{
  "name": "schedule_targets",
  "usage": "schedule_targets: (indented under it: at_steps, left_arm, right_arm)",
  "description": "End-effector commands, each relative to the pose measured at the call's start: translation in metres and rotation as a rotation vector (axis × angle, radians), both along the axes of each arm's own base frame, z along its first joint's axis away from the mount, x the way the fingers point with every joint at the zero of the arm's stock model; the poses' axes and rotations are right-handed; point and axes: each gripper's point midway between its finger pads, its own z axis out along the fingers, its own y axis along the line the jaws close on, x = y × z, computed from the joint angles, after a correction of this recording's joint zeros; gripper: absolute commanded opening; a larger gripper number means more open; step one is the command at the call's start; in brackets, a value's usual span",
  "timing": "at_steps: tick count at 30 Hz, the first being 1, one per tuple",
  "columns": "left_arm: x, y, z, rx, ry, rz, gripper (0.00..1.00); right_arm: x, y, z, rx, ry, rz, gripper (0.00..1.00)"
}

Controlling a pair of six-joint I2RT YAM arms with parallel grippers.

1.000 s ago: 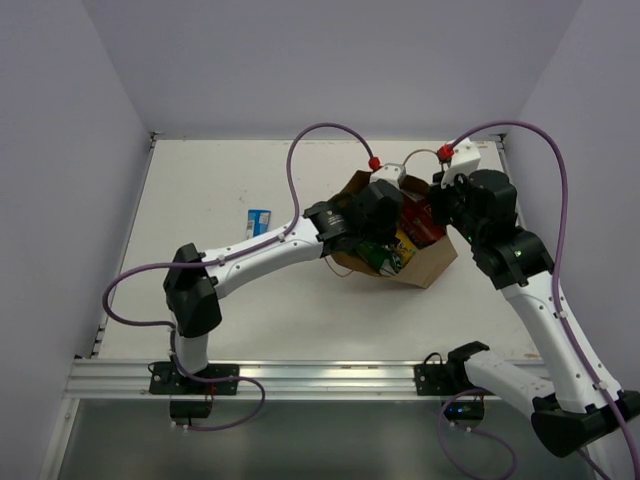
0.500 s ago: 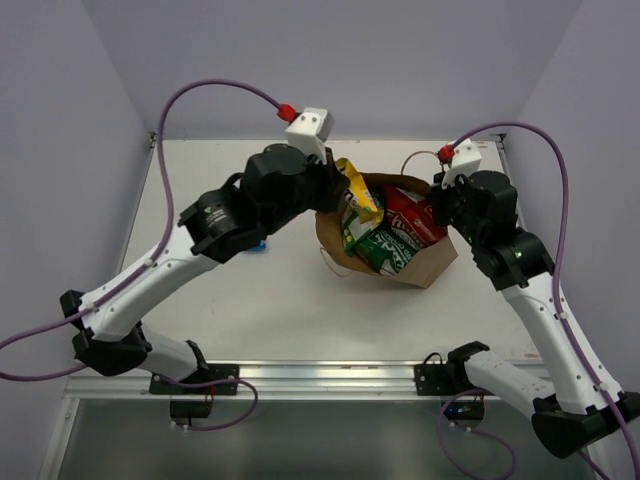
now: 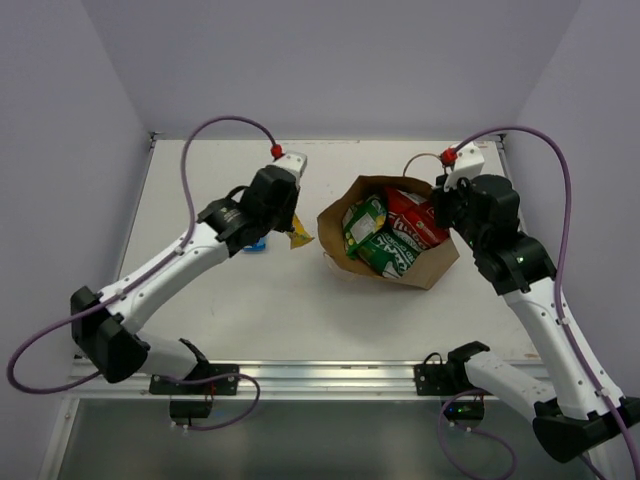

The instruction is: Take the snacks out of the paper bag

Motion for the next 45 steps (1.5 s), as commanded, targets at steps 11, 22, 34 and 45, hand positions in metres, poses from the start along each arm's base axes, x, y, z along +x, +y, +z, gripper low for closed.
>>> schedule_targets:
  at_steps: [11,22,34,45]
  left_arm:
    - [0.063,-0.019,-0.162,0.272,0.207,-0.022,0.17]
    - [0.029,-0.014,-0.011,0.007,0.065,-0.005,1.0]
    - [-0.073,-0.14,0.102,-0.275,-0.061,-0.428,0.95]
    - [-0.054,-0.204,0.035,-0.101,0.001,-0.408,0.9]
  right_arm:
    - [-0.002,-0.002,0.021,0.027,-0.1,-0.006,0.0]
    - [-0.002,-0.001,0.022,0.035,-0.109,0.001,0.0]
    - [-0.003,-0.001,0.025,0.041,-0.115,0.0,0.0]
    - [-0.004,-0.001,0.026,0.043,-0.121,0.006,0.0]
